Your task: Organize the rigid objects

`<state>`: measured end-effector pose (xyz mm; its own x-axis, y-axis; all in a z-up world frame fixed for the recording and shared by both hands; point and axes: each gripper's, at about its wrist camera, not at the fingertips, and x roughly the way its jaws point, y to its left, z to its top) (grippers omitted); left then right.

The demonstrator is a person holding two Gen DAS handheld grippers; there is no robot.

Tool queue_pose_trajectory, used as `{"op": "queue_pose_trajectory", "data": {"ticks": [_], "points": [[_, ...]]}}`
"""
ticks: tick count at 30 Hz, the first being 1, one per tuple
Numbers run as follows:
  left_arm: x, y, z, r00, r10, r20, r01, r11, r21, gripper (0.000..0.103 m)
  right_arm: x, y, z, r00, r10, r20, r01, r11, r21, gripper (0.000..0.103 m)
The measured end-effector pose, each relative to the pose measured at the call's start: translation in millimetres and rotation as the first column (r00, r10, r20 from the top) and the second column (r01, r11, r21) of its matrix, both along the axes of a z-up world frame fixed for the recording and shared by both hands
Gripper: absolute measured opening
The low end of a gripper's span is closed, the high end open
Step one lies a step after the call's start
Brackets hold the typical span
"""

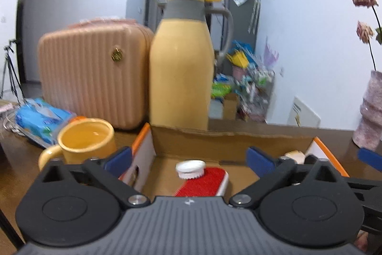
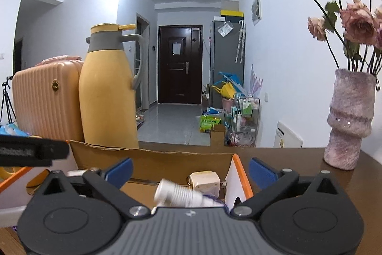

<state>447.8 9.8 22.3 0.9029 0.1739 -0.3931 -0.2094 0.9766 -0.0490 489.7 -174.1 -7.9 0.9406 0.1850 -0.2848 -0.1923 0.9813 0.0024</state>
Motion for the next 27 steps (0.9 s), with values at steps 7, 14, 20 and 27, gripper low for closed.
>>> {"op": "queue_pose_trajectory", "data": {"ticks": [7,14,20,27], "points": [[1,-1,0,1.000,0.002,-0.007,-0.002,1.000,0.009,0.103,2,-3,-1,1.000,-0.008,-0.018,0.008,1.000,0.015,0.103],[-1,-2,0,1.000,0.003,-0.007,-0.003,1.000,0.011,0.103,1,-4,-1,1.000,-0.007,-0.024,0.007,1.000,0.021,0.103],[-6,0,4,1.000,0.008,0.007,-0.008,1.000,0.007,0.103,-3,-6,1,1.000,-0.014,-0.025,0.014,0.999,0.029,0.103],[-23,4,10,0.999,0.008,0.032,-0.008,1.000,0.014,0.103,-17,-9,3,1.000,-0.020,-0.018,0.020,0.999,0.041,0.103]]}}
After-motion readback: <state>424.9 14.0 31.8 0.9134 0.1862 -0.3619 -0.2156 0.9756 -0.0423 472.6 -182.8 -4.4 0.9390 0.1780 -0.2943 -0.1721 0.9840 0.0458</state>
